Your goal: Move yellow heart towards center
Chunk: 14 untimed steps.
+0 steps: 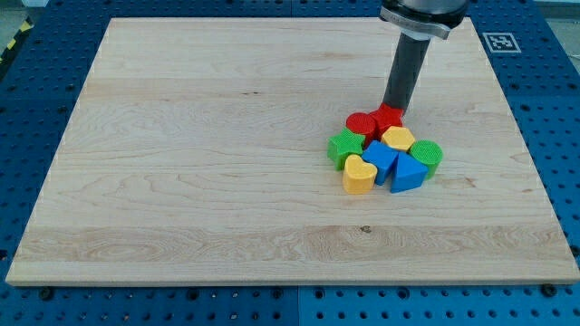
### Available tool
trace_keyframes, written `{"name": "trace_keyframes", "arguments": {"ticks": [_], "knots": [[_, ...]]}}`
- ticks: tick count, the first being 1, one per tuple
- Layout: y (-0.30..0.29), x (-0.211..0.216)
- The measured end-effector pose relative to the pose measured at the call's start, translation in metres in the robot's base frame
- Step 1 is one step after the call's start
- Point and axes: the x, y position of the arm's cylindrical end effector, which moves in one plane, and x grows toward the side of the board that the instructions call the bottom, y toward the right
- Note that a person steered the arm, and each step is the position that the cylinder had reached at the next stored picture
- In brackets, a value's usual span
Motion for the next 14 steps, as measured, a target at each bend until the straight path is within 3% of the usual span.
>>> {"name": "trace_keyframes", "arguments": {"ticks": [2,4,7,8,9,10,11,14], "knots": [[0.023,0.0],[0.105,0.001],[0.144,0.084],[0.122,0.133],[0.053,0.158],[-0.02,0.158],[-0.055,0.134],[-0.012,0.125]]}}
